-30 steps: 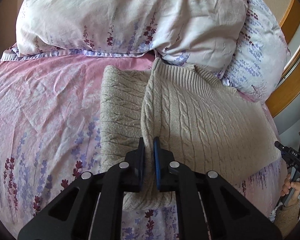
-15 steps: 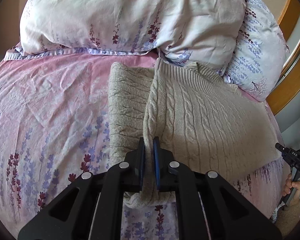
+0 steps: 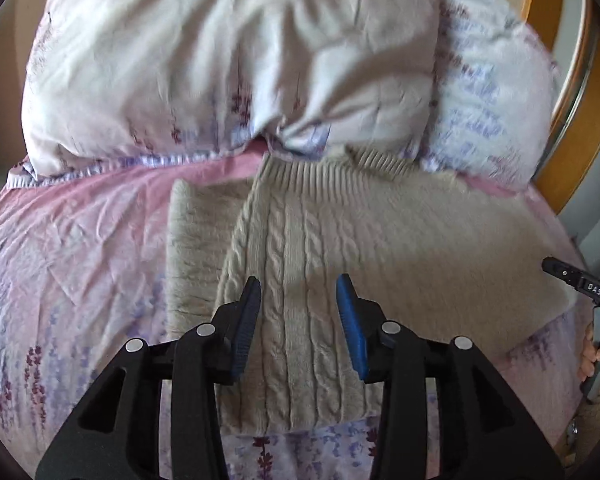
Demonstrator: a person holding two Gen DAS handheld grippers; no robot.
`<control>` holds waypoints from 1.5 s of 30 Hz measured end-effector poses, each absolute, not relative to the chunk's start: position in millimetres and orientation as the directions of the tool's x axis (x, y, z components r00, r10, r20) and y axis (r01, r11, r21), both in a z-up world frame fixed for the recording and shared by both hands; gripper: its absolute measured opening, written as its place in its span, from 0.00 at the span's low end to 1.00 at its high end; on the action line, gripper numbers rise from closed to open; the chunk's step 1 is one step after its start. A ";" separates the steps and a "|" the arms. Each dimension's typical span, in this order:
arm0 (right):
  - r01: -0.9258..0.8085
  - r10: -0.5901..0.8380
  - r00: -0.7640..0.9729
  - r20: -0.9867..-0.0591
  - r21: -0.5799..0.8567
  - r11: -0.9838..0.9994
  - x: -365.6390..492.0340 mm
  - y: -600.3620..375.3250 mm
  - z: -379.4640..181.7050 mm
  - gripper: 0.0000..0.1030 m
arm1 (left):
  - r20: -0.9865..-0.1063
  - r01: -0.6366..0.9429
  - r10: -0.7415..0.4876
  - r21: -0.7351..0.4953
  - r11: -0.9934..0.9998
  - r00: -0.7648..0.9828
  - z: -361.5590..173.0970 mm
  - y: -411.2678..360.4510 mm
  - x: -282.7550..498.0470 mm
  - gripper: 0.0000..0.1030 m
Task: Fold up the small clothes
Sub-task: 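Pinch the folded edge with the left tool while the right tool smooths it, then grasp the folded sweater edge with the left tool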
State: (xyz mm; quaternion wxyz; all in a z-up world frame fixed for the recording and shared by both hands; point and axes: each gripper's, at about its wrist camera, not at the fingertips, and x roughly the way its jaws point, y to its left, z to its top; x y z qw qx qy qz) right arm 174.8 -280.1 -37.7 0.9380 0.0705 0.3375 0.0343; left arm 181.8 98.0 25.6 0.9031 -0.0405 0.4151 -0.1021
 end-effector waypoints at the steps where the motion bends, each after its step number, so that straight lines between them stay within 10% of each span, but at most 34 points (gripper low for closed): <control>1: -0.015 0.089 0.775 -0.626 0.122 0.992 177.3 -275.3 -38.9 0.62 | -0.759 0.139 -0.215 -0.164 0.977 0.615 17.5 98.7 185.9 0.40; 20: -0.091 0.126 0.785 -0.606 0.089 0.992 203.8 -202.4 -19.8 0.75 | -0.703 -0.081 -0.332 -0.484 0.871 0.629 17.4 203.4 194.0 0.52; 36: -0.074 0.076 0.796 -0.600 0.029 0.997 214.1 -184.0 -27.0 0.85 | -0.706 -0.034 -0.366 -0.483 0.875 0.607 16.7 198.9 203.2 0.80; 45: -0.072 0.049 0.798 -0.601 -0.014 0.997 216.9 -178.9 -26.4 0.87 | -0.710 -0.015 -0.442 -0.537 0.843 0.548 4.3 188.3 217.7 0.80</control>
